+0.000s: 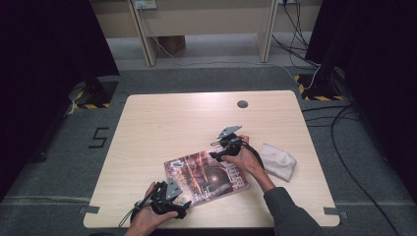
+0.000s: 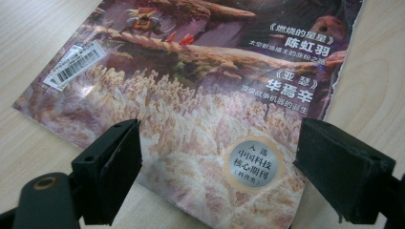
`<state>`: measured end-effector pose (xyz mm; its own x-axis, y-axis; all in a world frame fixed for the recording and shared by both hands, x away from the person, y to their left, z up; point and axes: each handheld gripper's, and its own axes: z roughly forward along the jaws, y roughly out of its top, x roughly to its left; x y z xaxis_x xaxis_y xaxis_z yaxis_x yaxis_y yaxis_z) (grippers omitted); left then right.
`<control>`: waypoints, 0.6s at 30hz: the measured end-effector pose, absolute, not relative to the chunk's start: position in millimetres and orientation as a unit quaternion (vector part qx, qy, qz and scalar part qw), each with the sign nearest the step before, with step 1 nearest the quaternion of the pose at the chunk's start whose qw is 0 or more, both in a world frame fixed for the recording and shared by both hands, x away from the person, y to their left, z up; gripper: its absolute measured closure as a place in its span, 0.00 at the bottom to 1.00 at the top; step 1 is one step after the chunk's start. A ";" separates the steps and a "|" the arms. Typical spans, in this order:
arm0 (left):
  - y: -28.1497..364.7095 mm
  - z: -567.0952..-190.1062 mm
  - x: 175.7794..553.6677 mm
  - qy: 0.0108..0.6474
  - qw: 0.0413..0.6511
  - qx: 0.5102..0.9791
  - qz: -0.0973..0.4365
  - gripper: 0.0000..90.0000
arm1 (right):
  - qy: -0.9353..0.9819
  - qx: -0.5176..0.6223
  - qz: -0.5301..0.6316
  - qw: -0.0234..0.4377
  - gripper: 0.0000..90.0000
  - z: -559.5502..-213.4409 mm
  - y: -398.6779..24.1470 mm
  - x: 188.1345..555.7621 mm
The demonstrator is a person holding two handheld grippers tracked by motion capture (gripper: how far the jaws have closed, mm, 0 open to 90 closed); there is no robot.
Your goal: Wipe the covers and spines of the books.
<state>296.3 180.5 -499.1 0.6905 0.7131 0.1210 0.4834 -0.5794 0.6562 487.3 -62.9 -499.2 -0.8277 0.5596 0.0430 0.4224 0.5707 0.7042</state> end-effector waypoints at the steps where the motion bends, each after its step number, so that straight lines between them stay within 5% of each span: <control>1: 180.6 -499.3 297.0 0.345 0.303 0.867 0.191 0.16 | 0.880 0.280 0.372 0.089 0.33 -502.4 -61.2 490.5; 18: 181.4 -499.3 300.4 0.339 0.290 0.868 0.216 0.16 | 0.877 0.290 0.376 0.063 0.35 -509.6 -66.1 491.6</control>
<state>300.4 181.4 -499.3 0.6762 0.7147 0.1789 0.4637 -0.6015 0.6506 491.6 -66.1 -509.6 -0.8235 0.5570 0.1082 0.4622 0.5479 0.6972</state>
